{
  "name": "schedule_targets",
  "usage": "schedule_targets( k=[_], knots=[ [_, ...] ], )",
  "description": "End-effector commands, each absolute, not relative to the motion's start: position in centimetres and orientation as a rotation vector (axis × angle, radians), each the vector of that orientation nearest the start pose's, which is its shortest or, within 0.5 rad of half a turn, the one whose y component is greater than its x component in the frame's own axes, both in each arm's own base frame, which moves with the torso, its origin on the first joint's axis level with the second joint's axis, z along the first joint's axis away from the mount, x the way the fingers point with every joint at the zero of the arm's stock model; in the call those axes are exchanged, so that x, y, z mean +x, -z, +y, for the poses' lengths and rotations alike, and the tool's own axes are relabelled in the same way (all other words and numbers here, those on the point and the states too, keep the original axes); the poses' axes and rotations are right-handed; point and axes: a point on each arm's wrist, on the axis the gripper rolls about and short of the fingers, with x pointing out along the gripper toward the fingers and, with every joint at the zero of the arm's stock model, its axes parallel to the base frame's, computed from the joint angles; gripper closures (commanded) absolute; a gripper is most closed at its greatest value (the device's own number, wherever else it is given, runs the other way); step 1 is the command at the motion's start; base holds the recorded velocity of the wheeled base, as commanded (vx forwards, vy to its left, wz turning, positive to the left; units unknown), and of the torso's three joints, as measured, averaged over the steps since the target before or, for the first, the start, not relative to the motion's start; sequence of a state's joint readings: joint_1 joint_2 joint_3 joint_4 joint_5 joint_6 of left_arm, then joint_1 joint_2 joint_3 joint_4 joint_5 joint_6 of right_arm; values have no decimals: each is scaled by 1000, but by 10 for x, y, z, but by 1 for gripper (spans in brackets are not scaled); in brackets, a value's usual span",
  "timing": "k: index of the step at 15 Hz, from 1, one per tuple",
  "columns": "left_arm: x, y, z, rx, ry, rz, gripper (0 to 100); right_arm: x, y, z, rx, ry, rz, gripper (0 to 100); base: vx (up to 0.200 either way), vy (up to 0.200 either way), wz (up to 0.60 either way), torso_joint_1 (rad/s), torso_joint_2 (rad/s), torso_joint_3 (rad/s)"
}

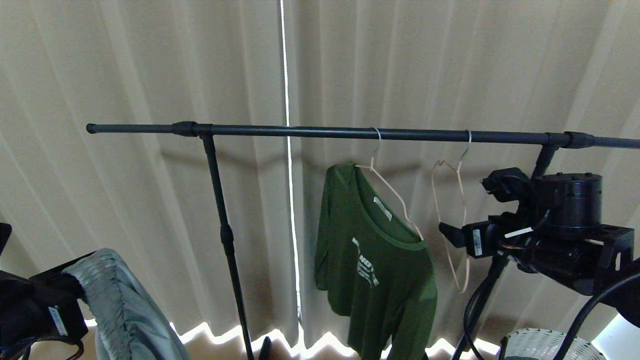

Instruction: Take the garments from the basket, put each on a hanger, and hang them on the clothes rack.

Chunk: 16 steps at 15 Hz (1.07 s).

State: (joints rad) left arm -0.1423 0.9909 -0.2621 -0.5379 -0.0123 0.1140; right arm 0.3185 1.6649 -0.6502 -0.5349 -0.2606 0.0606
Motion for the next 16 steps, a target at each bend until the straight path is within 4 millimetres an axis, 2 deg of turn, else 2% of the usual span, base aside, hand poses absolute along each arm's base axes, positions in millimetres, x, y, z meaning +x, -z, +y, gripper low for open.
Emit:
schedule_targets(
  k=[1, 6, 10, 16],
  knots=[
    [116, -171, -17, 126, 165, 184, 100, 270, -139, 83, -60, -16, 502, 0, 0, 0, 0, 0, 0, 0],
    [116, -171, -17, 127, 167, 187, 100, 275, -164, 97, 82, 15, 554, 0, 0, 0, 0, 0, 0, 0],
    [116, -170, -17, 126, 169, 189, 100, 282, -157, 107, 43, 128, 542, 0, 0, 0, 0, 0, 0, 0],
    [116, -170, -17, 128, 167, 190, 100, 278, -156, 112, 34, 137, 538, 0, 0, 0, 0, 0, 0, 0]
  ],
)
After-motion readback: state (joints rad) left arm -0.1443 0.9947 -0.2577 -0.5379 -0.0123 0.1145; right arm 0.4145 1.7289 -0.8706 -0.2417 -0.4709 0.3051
